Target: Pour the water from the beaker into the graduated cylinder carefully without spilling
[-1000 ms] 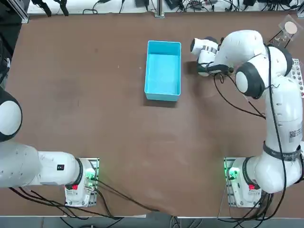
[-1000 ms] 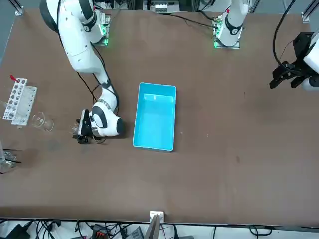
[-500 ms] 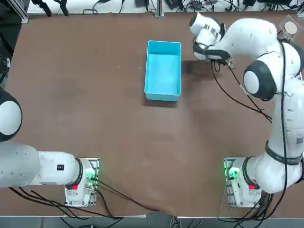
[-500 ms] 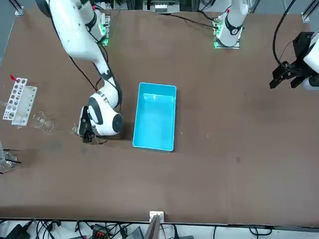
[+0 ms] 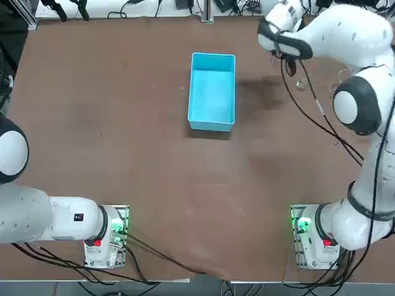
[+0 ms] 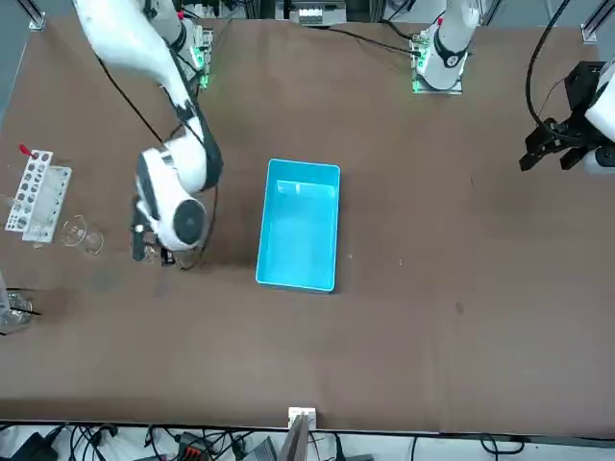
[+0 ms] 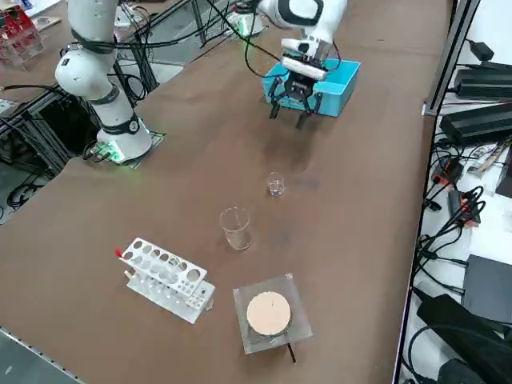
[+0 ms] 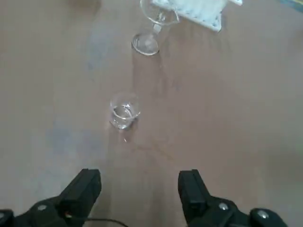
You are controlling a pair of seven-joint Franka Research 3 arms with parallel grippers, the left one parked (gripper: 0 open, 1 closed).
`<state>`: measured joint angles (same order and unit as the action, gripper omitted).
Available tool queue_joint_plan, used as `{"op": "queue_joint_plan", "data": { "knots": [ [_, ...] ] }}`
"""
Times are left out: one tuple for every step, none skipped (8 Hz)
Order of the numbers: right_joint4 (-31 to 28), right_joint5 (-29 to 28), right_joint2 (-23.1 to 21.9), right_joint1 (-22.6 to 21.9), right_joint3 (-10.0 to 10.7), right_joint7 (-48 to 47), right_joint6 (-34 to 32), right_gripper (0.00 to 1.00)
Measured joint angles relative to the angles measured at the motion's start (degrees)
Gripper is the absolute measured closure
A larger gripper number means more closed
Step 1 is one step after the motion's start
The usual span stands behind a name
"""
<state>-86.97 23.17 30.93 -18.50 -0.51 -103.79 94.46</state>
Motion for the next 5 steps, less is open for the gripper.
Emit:
{"op": "queue_joint_plan", "data": {
  "knots": [
    [0.0, -3.5, -2.4, 1.9, 0.0, 7.9, -0.1, 0.00],
    [0.1, -5.8, -4.7, 3.3, 0.1, 15.6, -0.6, 0.00],
    [0.1, -7.8, -6.8, 4.2, 0.1, 23.6, -1.8, 0.00],
    [0.1, -10.1, -8.8, 5.0, 0.1, 32.6, -3.0, 0.00],
    [0.1, -11.9, -10.6, 6.1, 0.2, 41.0, -4.6, 0.00]
  ]
}}
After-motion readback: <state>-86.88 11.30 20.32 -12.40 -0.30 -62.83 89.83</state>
